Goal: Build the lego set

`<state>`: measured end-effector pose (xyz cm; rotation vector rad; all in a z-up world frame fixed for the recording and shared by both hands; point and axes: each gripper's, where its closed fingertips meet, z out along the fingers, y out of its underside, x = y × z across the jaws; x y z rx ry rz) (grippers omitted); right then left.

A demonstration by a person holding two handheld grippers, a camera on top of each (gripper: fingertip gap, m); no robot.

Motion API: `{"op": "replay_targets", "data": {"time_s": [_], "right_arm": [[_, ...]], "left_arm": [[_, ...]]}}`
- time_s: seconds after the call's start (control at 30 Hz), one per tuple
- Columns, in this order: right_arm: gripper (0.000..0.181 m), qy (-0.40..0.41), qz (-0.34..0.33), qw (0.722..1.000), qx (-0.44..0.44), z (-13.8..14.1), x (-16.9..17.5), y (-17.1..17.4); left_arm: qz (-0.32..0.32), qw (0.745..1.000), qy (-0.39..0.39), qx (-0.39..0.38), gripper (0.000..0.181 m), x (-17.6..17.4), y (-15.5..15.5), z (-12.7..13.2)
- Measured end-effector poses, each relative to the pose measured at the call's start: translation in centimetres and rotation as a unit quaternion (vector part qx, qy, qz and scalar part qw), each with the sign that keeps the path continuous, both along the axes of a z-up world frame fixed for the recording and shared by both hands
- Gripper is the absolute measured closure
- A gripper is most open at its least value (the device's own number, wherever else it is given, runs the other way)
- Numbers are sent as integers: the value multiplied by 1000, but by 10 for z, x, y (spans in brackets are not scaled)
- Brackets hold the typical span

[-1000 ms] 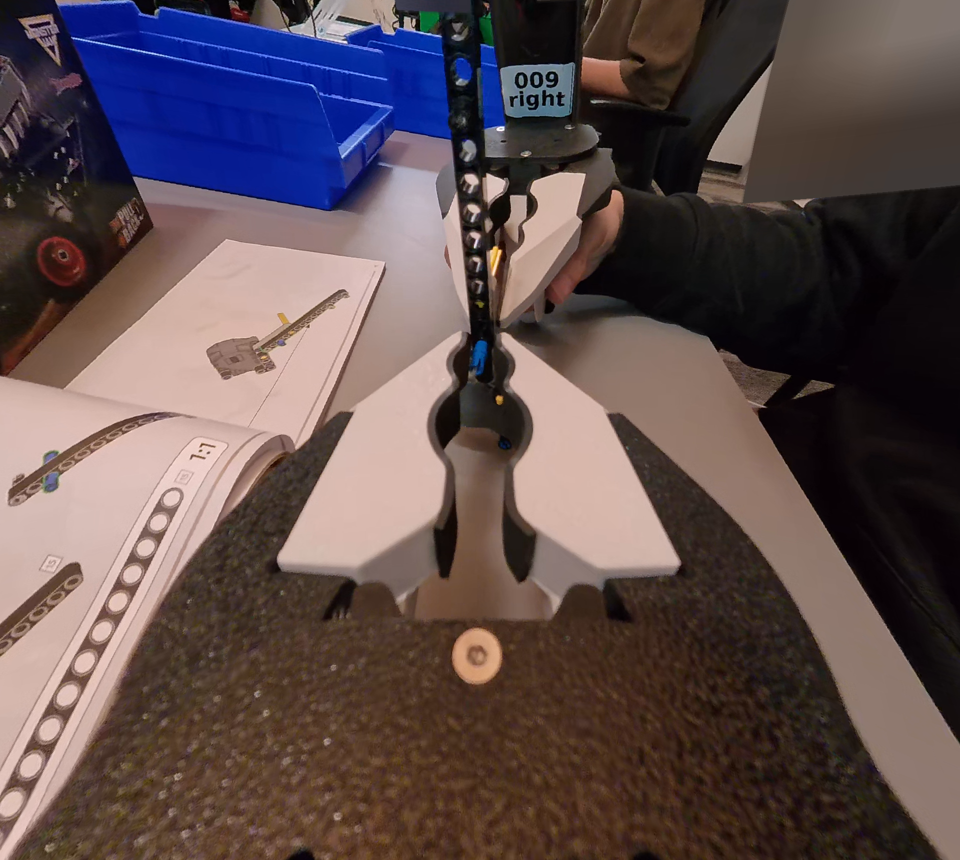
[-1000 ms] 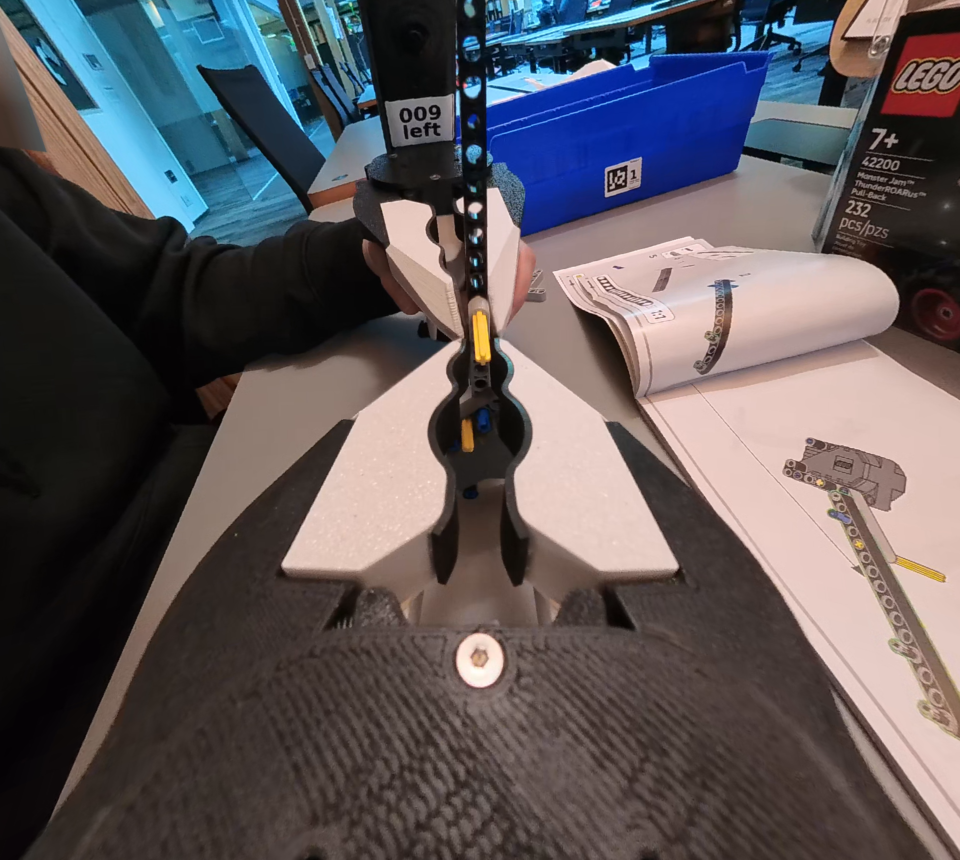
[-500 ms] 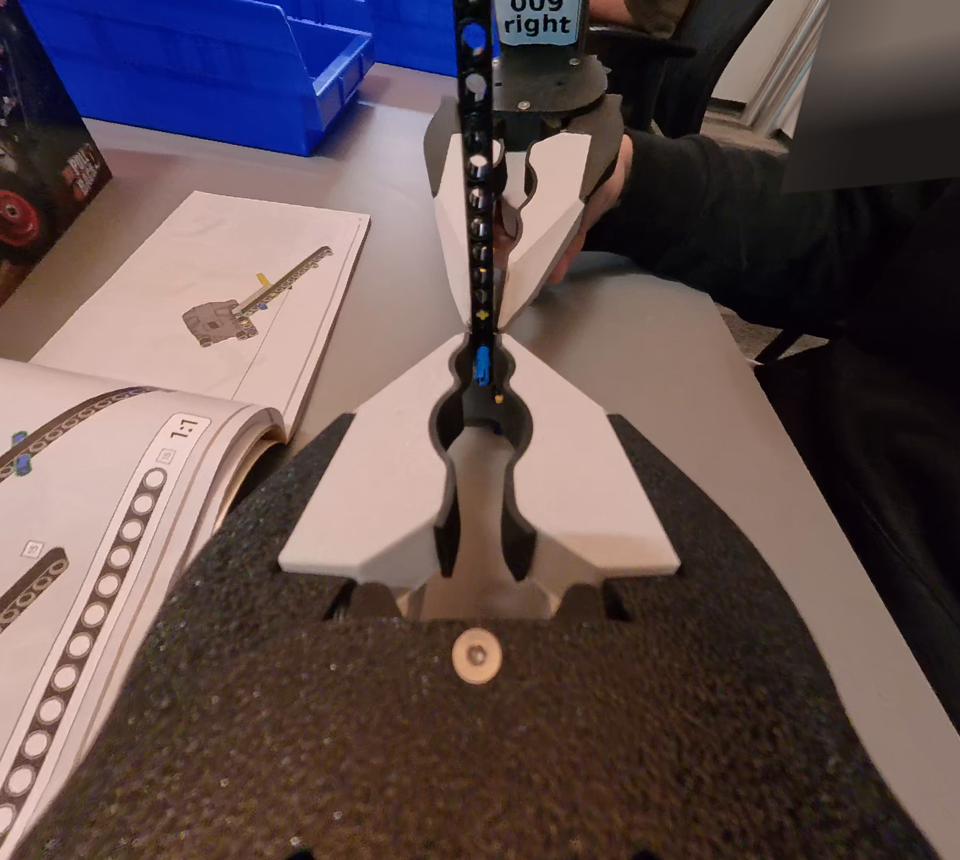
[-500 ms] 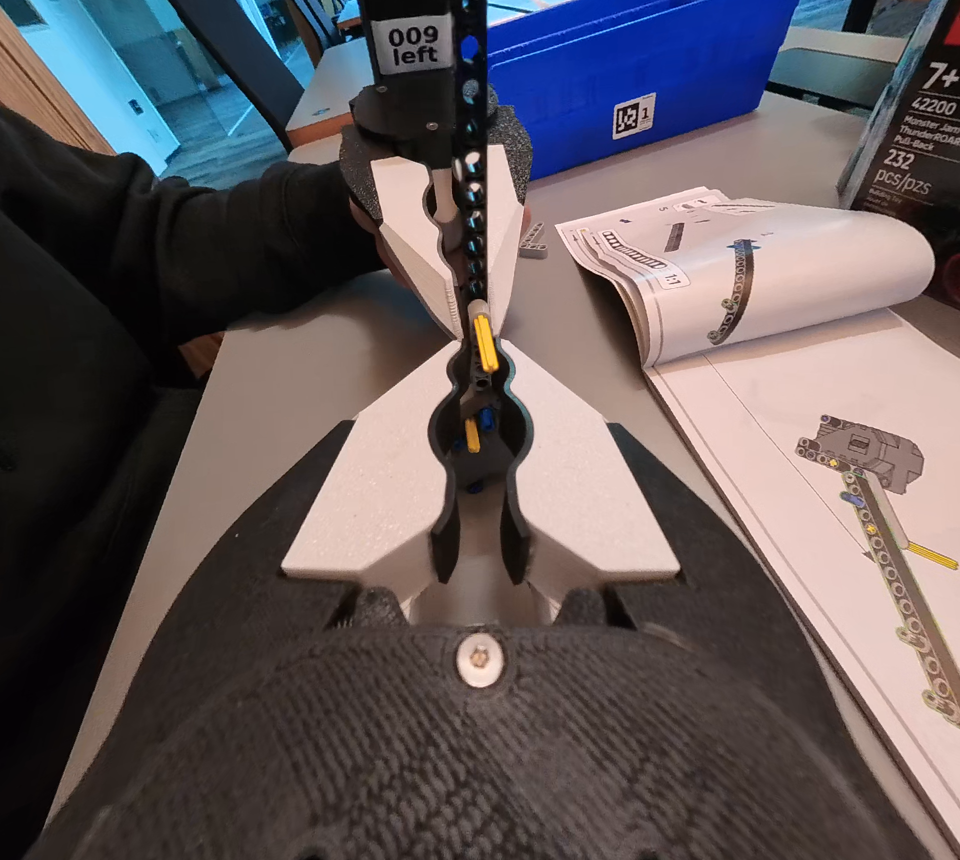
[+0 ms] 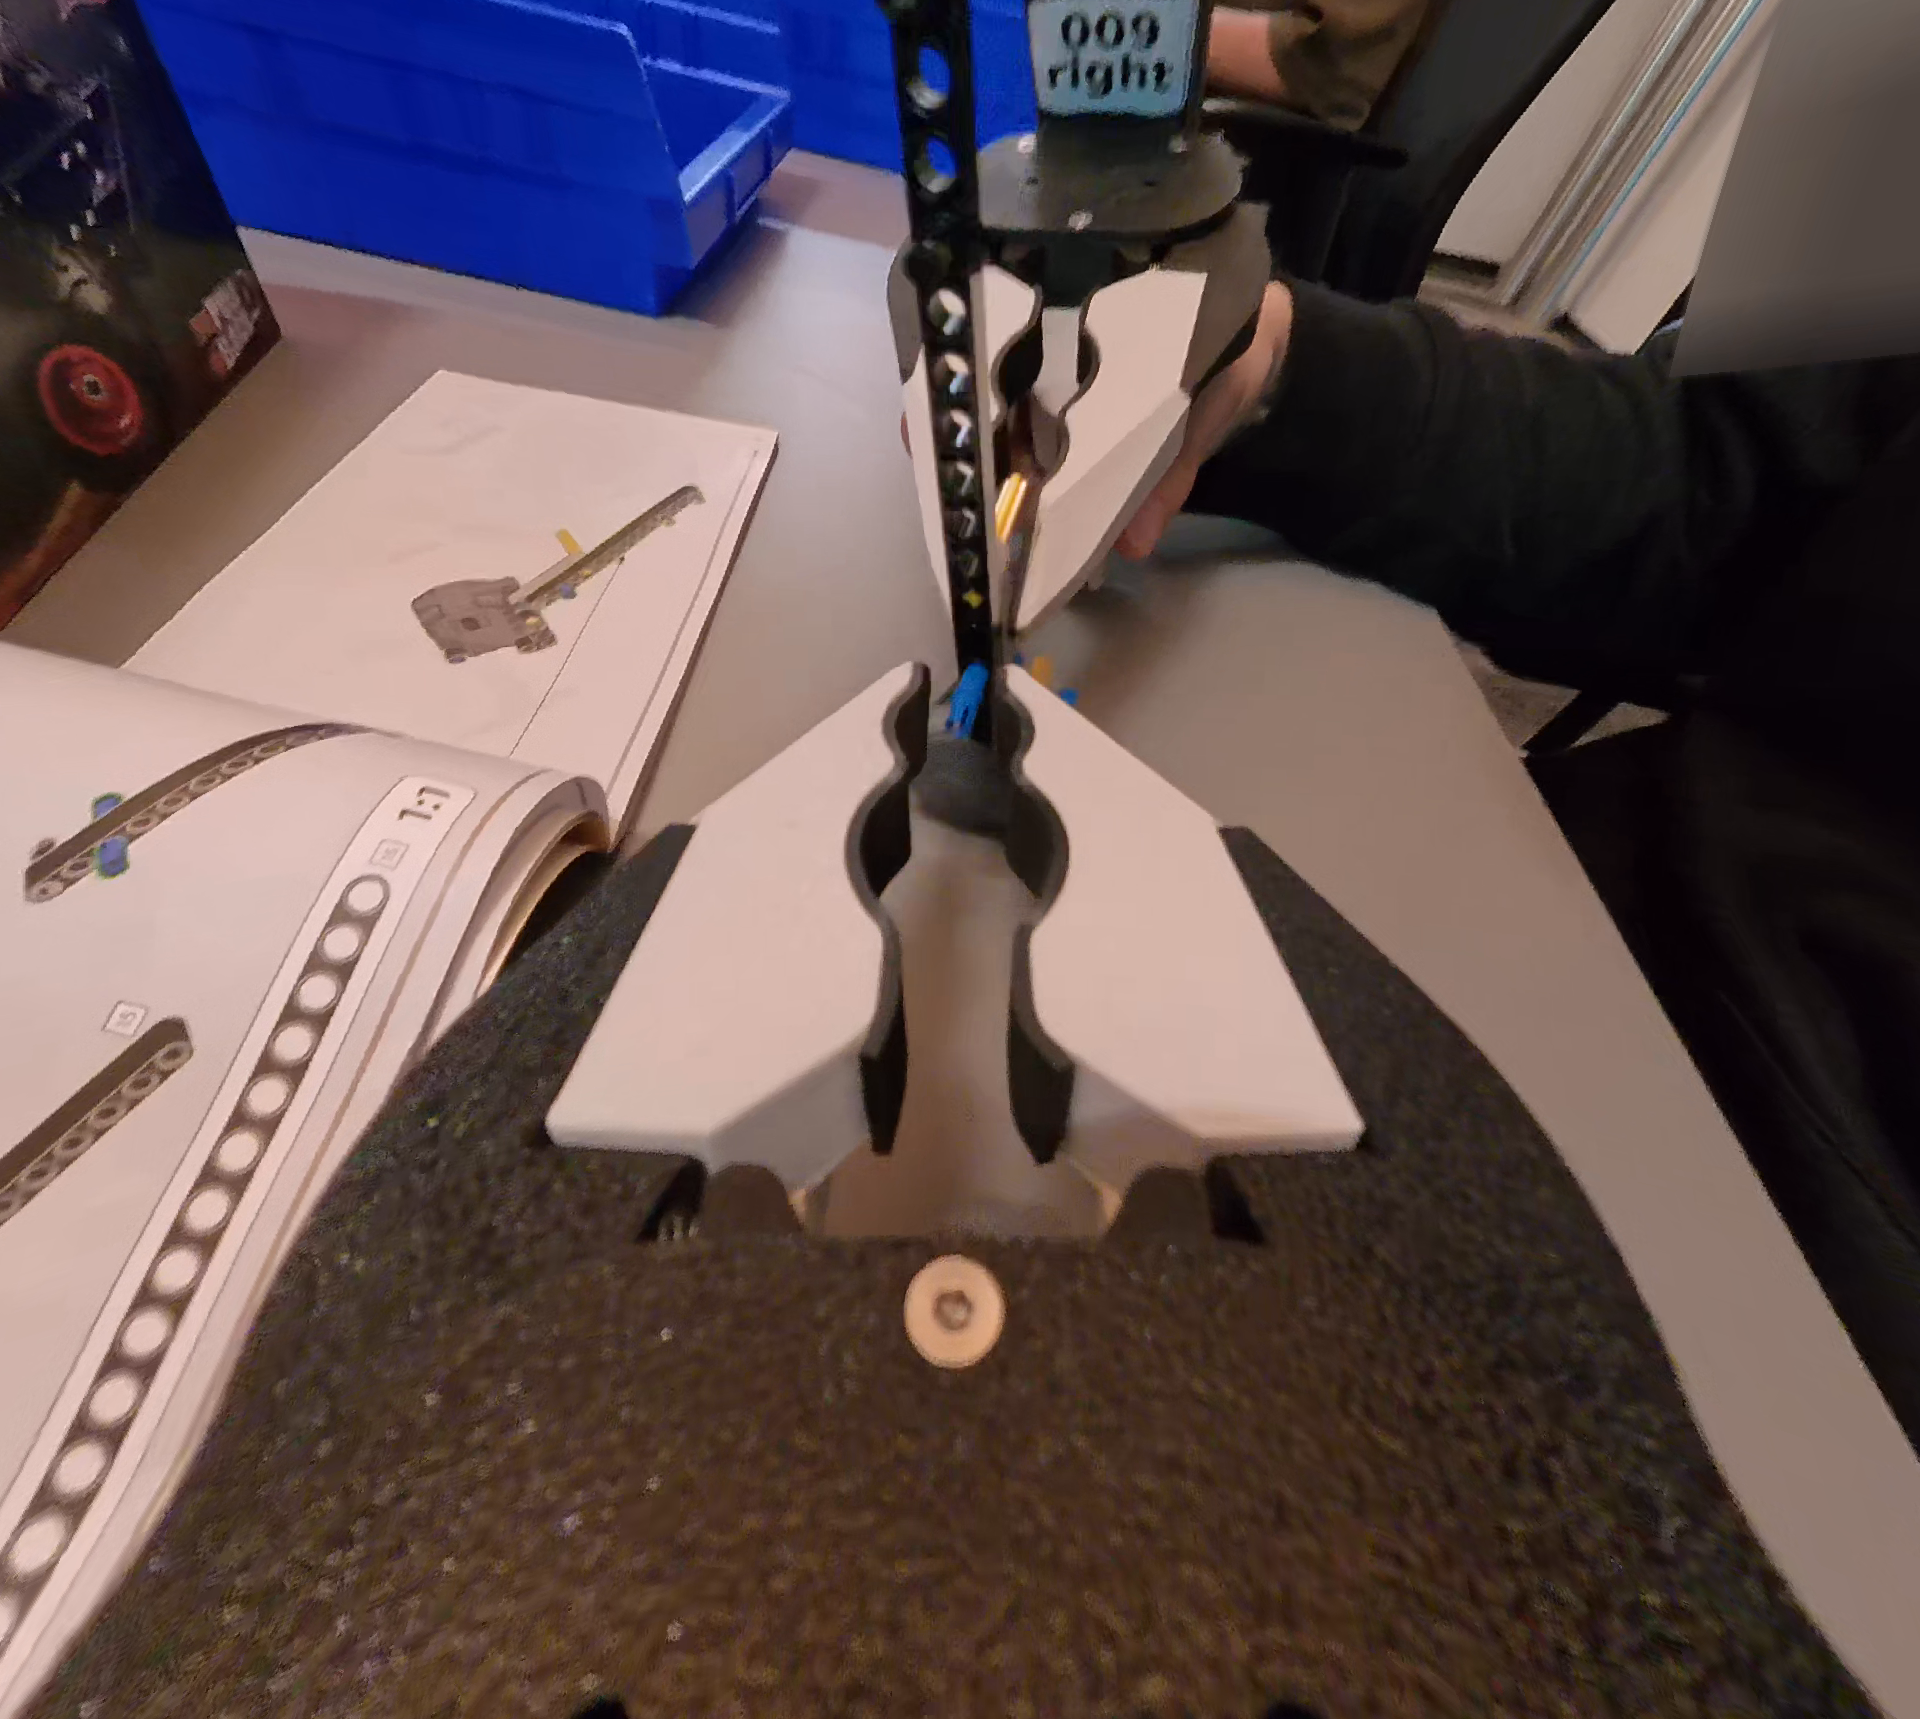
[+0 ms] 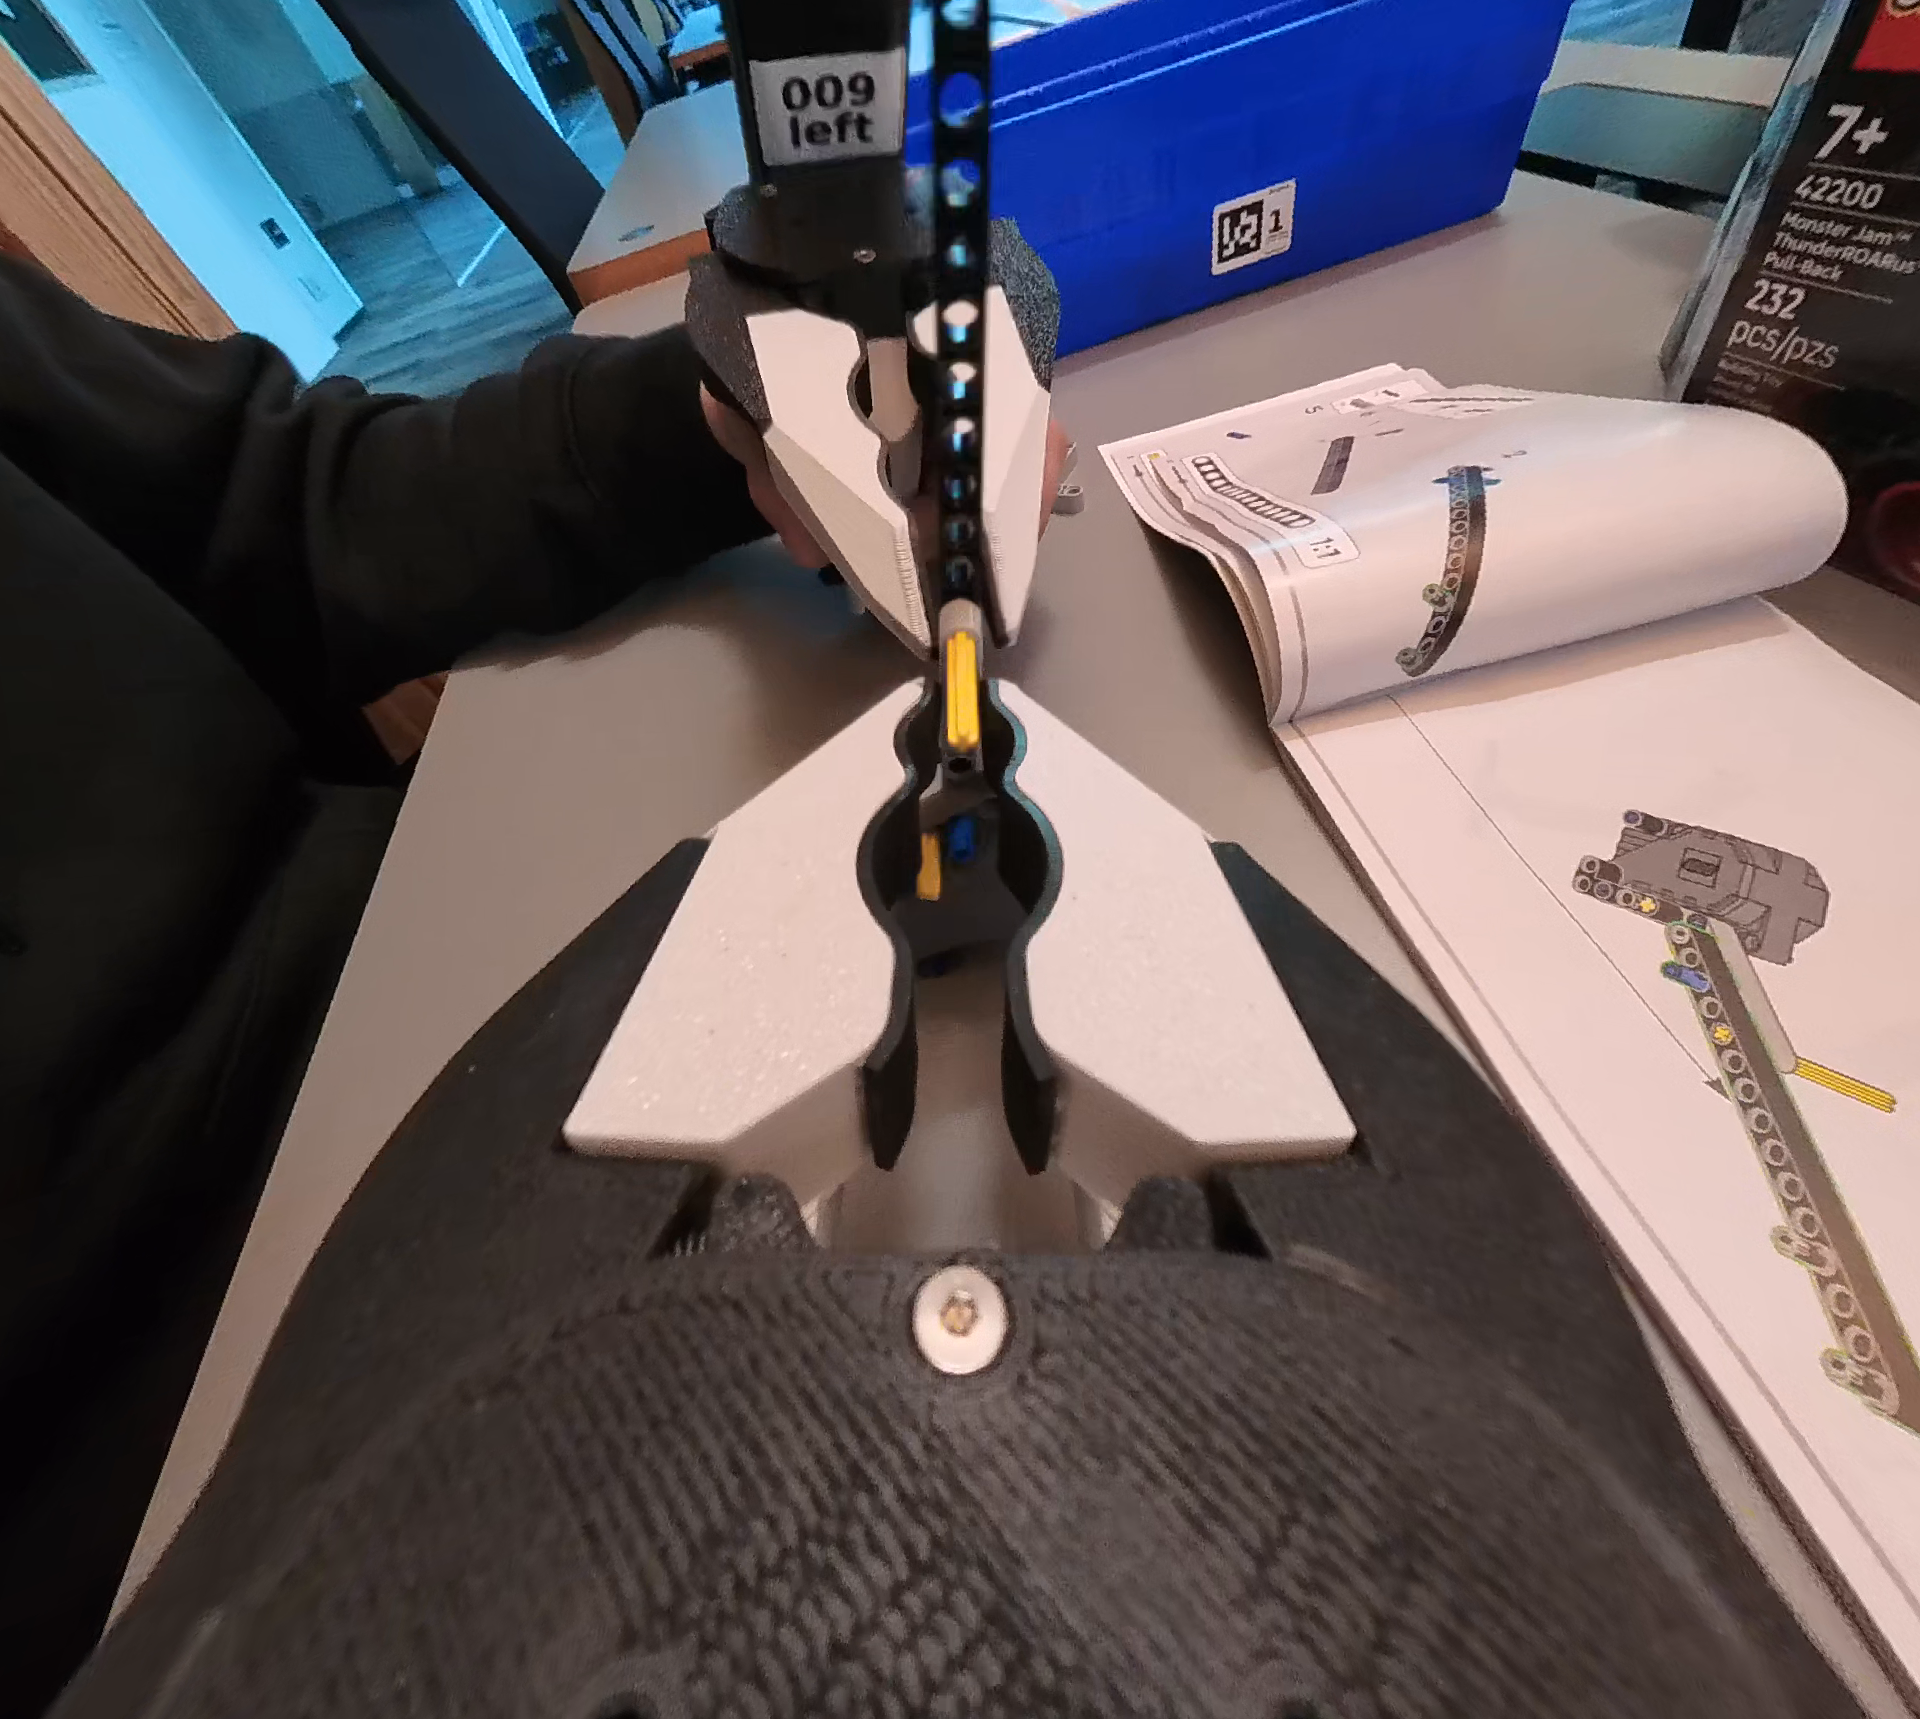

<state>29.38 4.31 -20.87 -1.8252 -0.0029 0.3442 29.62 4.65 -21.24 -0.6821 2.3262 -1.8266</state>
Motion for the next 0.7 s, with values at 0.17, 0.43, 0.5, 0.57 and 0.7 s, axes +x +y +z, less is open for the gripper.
{"op": "replay_targets", "data": {"time_s": [0.17, 0.43, 0.5, 0.57, 0.7], "right_arm": [[176, -2, -4, 1000, 3, 1, 1, -1], [170, 9, 0, 1000, 8, 3, 1, -3], [172, 6, -2, 1000, 2, 1, 1, -2], [175, 2, 2, 1000, -5, -1, -1, -1], [174, -3, -1, 1000, -17, -5, -1, 0]], "left_arm": [[-5, 999, -3, 33, 169, -2, -1, -8], [-17, 999, 11, 25, 167, -6, -1, -8], [-12, 1000, 10, 13, 168, -4, -1, -5], [-10, 1000, 10, 4, 172, -3, -3, -3], [-11, 1000, 16, 10, 173, -3, -5, -5]]}}
